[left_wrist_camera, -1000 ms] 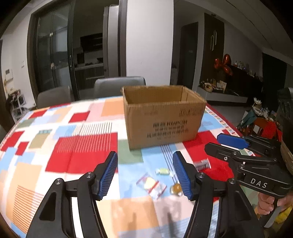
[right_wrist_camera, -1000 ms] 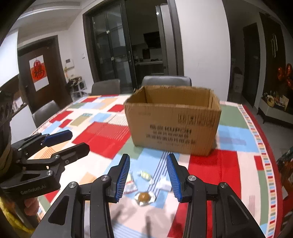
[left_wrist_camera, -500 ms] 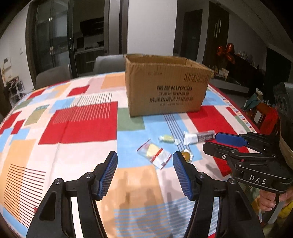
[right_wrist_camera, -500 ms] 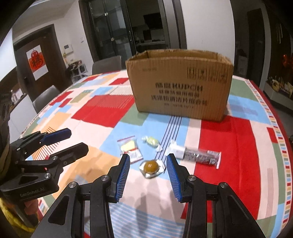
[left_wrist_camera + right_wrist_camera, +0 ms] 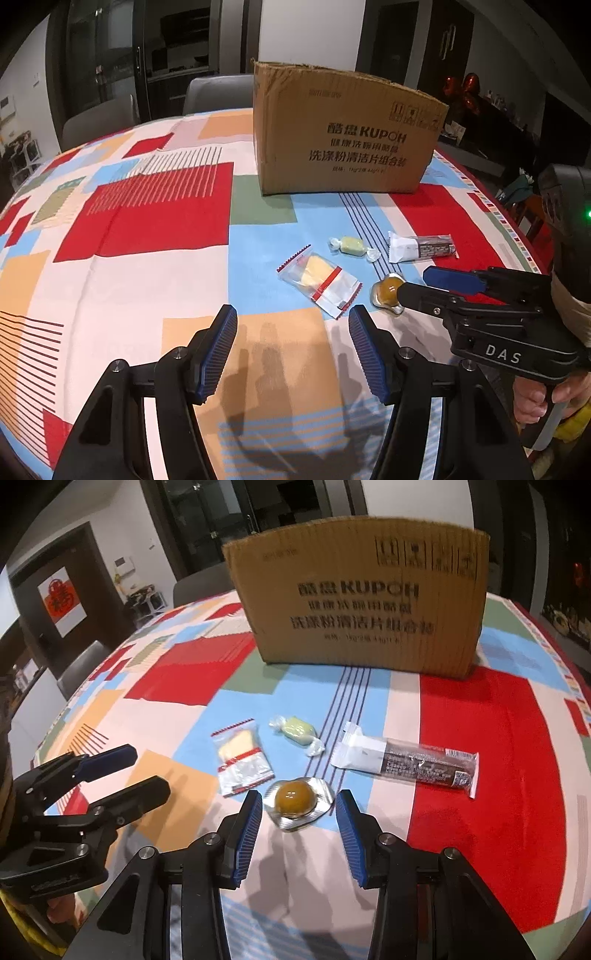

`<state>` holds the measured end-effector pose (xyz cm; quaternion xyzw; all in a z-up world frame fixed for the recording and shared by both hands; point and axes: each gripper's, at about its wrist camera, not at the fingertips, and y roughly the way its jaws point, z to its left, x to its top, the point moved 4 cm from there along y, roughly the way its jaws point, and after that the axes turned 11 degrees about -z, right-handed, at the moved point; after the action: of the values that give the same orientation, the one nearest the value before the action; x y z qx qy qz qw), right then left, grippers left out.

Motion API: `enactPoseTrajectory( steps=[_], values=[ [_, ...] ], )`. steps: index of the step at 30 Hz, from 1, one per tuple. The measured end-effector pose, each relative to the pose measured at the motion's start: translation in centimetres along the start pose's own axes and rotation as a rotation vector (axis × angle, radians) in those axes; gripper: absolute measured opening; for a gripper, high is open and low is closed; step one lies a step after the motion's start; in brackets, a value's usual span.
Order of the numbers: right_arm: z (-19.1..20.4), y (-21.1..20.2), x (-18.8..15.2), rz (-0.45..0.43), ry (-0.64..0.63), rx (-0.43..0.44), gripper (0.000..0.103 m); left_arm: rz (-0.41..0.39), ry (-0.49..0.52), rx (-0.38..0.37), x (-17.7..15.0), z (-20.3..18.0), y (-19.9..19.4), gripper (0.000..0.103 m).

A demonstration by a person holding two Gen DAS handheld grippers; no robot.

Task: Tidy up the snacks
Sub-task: 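Grasp the clear yellow-cake bag with the left tool while the right tool grasps the round brown sweet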

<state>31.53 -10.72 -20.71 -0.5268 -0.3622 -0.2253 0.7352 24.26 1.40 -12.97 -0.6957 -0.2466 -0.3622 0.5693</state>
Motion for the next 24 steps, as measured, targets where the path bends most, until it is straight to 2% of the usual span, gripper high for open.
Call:
enactPoseTrajectory(
  steps=[13,18,24],
  values=[
    [-0.4,1.9,-0.2,0.02,0.015,0.01,0.042,0.003,-0.04,0.013,0.5,0.6,1.9,0.062],
    [-0.2,2.0,-0.2,0.009,0.012,0.027,0.035,0.005,-0.052,0.014,0.8,0.5,2.7,0.062],
    [-0.3,1.2,-0.1,-0.019,0.018,0.022,0.033,0.025,-0.081,-0.004,0.9,-0.1,3.7,0.062]
  ],
)
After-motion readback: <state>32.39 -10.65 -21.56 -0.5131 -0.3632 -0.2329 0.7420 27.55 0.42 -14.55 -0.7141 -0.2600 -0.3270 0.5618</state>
